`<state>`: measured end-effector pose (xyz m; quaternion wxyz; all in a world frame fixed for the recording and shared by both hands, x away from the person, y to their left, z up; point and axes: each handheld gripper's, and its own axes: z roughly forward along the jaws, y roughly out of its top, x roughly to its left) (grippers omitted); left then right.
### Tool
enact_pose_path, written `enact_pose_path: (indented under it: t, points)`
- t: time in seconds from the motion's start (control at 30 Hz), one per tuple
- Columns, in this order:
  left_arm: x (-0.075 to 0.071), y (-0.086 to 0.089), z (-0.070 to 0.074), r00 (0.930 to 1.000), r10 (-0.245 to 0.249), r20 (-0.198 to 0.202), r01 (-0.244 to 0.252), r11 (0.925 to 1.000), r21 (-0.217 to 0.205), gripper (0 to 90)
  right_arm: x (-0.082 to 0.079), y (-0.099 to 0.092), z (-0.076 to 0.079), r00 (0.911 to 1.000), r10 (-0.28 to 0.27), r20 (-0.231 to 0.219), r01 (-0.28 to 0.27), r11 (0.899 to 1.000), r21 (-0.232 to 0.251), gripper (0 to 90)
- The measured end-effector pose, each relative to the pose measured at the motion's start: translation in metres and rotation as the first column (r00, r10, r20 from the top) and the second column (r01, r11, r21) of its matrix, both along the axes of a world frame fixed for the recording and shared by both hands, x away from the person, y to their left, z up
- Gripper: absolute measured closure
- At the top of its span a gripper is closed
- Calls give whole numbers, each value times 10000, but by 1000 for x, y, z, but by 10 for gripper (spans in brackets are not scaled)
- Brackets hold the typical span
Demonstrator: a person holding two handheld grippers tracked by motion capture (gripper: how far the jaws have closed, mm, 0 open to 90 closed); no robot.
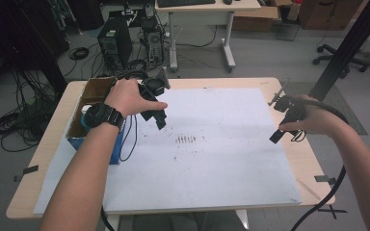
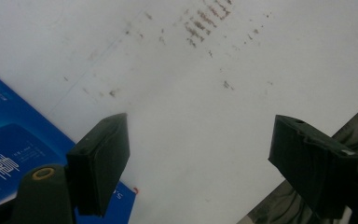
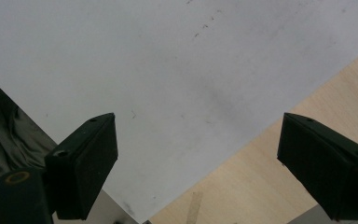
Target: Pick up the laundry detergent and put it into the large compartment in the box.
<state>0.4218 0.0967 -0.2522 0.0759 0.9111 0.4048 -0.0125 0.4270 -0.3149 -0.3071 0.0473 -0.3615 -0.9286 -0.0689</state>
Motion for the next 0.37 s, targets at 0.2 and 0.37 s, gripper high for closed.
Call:
enact_pose_path:
  t: [0.2,0.37]
  points:
    - [0,3,1,10000,71,-5,-71,10000,-52,203,0,2,1,10000,31,35,-31,10000,2,120]
    - [0,3,0,10000,50,-24,-50,9999,-151,203,1,3,1,10000,70,19,-70,10000,-9,120]
